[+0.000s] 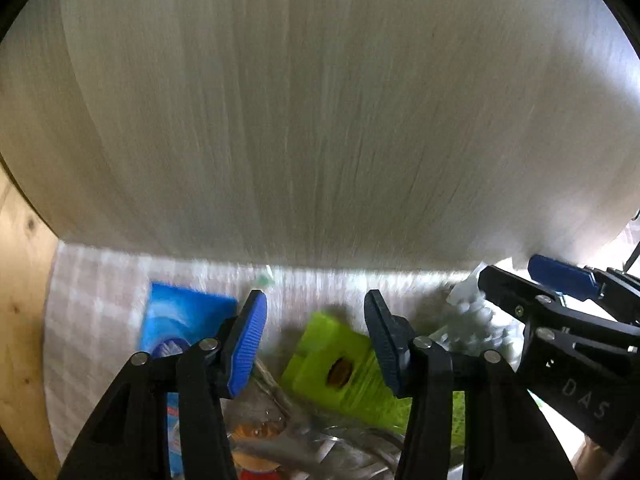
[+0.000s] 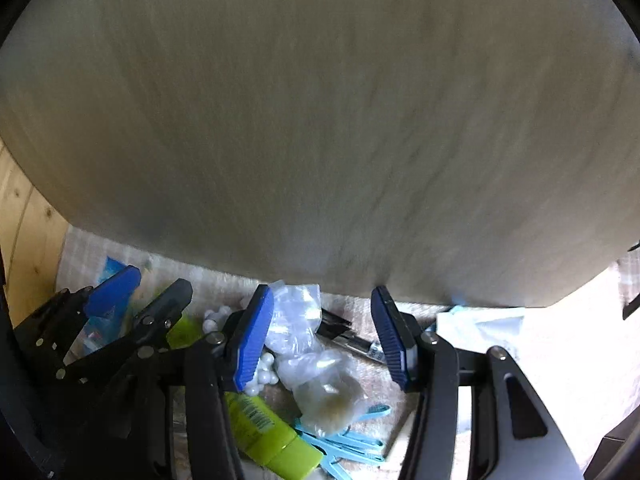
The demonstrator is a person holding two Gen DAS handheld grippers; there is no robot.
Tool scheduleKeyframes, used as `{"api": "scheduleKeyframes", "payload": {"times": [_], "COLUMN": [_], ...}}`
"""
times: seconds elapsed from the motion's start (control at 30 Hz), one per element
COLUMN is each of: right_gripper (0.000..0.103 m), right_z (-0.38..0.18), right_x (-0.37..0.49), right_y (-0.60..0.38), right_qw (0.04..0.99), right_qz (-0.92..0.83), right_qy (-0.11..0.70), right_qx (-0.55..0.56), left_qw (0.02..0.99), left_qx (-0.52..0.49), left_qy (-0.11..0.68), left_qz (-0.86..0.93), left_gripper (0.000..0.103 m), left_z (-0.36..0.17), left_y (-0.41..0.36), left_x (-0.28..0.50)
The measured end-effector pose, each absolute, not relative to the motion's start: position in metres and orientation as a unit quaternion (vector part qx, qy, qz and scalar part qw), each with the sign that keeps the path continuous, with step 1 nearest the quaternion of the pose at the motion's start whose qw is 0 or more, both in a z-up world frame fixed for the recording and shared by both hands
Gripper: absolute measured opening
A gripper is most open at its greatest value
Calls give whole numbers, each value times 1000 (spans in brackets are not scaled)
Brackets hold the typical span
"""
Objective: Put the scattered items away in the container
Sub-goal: 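Move both open grippers back to the pile of items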
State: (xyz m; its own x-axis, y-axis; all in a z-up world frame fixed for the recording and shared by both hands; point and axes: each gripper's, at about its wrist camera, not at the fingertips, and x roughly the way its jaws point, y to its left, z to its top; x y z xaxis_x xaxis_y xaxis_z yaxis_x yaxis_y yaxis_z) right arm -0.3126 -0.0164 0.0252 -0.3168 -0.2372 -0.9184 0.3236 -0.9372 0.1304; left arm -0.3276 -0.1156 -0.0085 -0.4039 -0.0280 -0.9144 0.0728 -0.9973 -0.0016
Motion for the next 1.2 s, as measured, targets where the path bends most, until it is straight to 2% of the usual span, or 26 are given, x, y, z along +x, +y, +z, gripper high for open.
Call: {"api": "scheduleKeyframes", "payload": {"times": [0.37, 0.67, 0.97, 1.2], "right_gripper": [50, 49, 49, 49], "right_z": [16, 16, 14, 43], "right_x": [-258, -165, -118, -107], "right_y": [4, 83, 178, 207], "right_qw": [244, 248, 223, 221], "right_qz": [-770, -775, -771, -789], "right_qy": [119, 156, 131, 110], "right_qx": [578, 561, 582, 563], "left_qw": [-11, -60, -103, -68], "left_qx": [555, 565, 568, 540], "left_qy": [17, 12, -34, -23], "left_qz": [-831, -823, -816, -839], "left_gripper": [43, 43, 46, 46], "left_z": [-4, 1, 6, 54], "left_y": [-68, 17, 76, 20], "left_x": [-250, -147, -81, -74]}}
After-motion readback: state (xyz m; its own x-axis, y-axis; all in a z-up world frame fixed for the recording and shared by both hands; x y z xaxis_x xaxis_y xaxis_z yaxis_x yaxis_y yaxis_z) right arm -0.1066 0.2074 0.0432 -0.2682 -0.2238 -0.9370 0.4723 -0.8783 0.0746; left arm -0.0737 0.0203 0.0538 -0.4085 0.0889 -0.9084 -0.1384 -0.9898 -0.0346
